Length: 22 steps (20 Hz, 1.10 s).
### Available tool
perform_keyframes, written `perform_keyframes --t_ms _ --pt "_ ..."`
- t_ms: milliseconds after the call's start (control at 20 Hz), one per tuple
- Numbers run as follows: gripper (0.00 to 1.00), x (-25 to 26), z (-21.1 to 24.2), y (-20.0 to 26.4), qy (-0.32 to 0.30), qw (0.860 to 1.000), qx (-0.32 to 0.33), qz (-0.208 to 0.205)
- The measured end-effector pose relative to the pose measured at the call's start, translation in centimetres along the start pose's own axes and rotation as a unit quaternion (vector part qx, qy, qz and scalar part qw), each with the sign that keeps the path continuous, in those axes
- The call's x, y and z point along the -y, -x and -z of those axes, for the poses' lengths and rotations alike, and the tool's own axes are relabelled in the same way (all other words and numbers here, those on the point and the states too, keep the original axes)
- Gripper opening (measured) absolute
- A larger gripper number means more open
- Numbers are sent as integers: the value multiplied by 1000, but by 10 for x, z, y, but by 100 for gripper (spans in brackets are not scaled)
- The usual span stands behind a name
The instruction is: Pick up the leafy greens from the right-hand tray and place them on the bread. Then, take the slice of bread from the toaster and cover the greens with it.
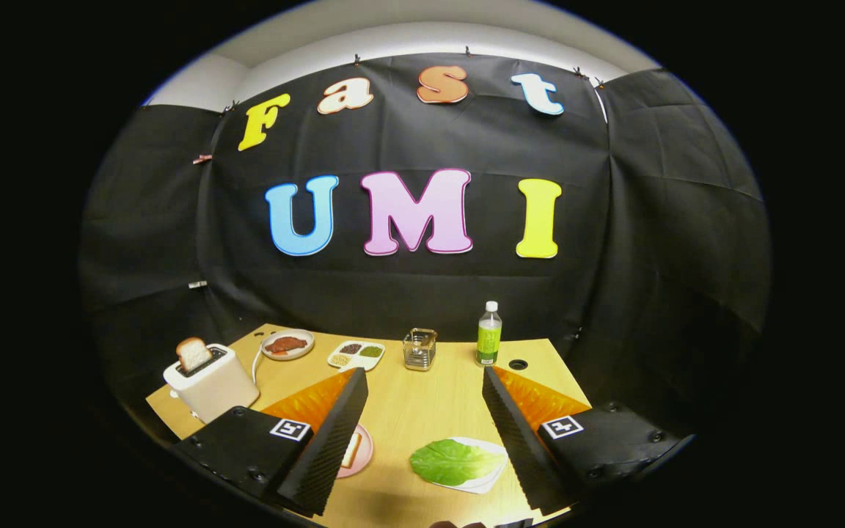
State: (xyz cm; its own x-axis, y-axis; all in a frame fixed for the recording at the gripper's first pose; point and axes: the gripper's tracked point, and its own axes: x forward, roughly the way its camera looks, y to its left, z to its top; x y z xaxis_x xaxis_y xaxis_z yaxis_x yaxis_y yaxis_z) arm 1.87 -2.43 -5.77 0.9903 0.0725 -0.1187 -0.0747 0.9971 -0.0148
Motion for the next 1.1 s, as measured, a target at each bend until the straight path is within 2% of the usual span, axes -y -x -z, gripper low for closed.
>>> perform_keyframes --t_ms 250,500,800,1100 --pt "98 11 49 -25 32 996 -72 -34" --pt "98 16 108 -53 65 983 -146 -88" --pt "99 32 196 -85 152 941 -258 -159" --pt "98 45 260 -104 195 899 -331 -209"
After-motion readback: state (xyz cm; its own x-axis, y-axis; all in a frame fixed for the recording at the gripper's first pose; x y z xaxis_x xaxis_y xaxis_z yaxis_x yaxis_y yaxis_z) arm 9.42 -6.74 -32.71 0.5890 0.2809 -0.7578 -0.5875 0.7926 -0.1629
